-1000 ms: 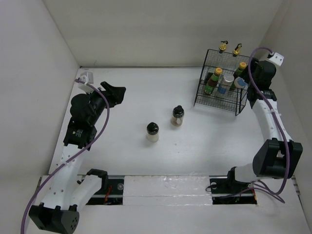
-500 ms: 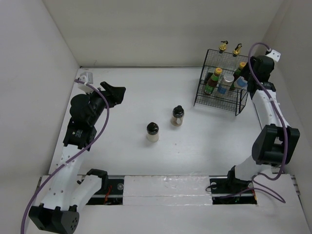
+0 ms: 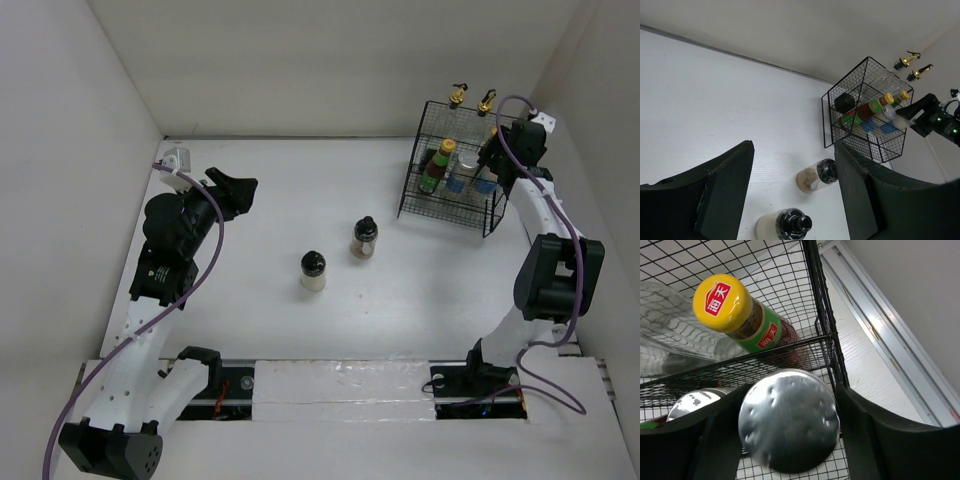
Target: Organize the condiment bottles
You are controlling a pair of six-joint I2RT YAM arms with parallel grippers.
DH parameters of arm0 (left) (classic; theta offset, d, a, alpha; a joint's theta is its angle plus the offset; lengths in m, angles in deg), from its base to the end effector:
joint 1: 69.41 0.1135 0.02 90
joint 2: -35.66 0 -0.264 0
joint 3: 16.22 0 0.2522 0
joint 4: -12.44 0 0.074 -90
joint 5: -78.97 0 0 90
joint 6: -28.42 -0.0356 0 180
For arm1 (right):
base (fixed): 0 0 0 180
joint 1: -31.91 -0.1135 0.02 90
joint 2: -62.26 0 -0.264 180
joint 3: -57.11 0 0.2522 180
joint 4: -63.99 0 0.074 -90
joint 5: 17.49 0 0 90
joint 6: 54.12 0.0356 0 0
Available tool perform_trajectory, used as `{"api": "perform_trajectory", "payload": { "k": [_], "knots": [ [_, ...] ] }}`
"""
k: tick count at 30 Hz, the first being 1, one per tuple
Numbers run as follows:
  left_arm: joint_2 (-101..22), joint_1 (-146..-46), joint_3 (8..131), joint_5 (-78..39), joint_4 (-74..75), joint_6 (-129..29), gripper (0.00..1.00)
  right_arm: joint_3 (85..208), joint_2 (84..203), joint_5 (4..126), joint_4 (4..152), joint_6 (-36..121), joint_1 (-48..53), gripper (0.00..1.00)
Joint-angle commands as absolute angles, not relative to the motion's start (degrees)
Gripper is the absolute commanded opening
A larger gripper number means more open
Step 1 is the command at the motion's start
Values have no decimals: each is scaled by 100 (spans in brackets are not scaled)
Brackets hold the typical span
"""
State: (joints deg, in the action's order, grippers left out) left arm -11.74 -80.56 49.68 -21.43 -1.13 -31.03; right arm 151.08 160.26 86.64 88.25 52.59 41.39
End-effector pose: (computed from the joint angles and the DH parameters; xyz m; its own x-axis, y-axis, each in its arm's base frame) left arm 0.1843 -0.0429 0.3972 -0.1138 -0.4871 -0.8659 0.3586 0.7927 -0.4930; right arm 0.3969 -0.0751 0.3058 -0.3408 0.3396 -0.8766 0.4905 0.8598 0.1424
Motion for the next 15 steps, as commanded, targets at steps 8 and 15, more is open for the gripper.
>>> {"api": "perform_trajectory", "payload": {
  "k": [8, 15],
  "knots": [
    [-1145, -8074, 5010, -2088, 61, -3134, 61, 15183, 15183, 8859, 8338, 5355, 4096, 85],
    [-1268, -8074, 5010, -2140, 61, -3134, 61, 13270, 13383, 8403, 6943, 5486, 3088, 21]
  ]
}}
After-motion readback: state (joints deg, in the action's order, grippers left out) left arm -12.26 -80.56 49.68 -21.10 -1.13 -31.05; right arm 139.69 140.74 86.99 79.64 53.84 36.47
